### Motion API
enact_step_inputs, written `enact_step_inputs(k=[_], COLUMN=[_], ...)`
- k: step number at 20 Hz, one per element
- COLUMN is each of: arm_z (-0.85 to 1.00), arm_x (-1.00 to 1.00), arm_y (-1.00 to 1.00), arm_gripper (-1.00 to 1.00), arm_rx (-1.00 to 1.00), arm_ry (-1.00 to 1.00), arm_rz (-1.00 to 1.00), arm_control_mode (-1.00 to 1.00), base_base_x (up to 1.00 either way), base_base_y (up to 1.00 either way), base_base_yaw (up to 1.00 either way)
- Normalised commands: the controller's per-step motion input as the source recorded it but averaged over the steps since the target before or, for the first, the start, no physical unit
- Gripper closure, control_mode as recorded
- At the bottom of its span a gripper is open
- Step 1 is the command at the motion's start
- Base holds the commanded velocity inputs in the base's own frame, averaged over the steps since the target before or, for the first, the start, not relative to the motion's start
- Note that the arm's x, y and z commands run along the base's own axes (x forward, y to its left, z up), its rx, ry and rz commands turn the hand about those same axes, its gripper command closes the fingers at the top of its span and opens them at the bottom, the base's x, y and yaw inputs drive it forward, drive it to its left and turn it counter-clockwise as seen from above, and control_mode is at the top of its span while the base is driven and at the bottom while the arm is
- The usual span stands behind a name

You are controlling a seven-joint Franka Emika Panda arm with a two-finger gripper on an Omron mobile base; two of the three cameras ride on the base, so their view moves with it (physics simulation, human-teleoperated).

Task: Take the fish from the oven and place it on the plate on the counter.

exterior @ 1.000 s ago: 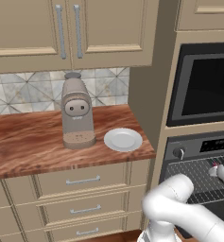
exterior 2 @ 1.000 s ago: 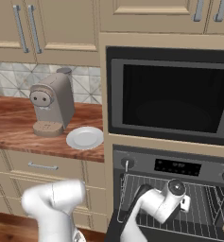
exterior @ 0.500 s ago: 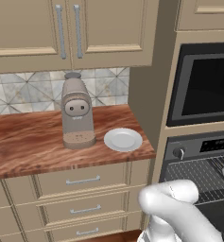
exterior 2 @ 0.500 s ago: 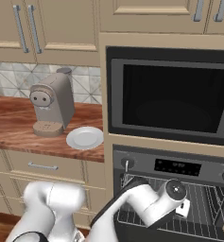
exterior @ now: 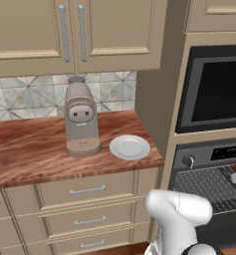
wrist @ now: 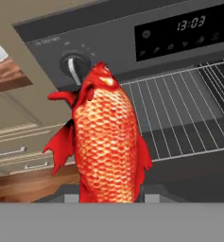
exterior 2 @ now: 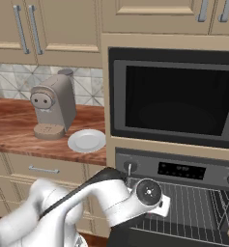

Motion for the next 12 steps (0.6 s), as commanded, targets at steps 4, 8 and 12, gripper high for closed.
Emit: enact_step_inputs(k=[4,8,12], arm_z=[0.90,0.91,0.78], arm_x=[-0.19,-0.22,-0.25], arm_y=[1.00,1.00,1.00], arm_gripper=[1.00,1.00,1.00], arm_rx=[-0.05,-0.05,-0.05], arm_ry=[-0.08,-0.06,-0.04], arm_rz=[0.04,0.02,0.00], arm_control_mode=[-1.00,-1.00,-1.00], base_base_x=[0.00,0.00,0.00], base_base_y=[0.00,0.00,0.00], base_base_yaw=[0.00,0.00,0.00])
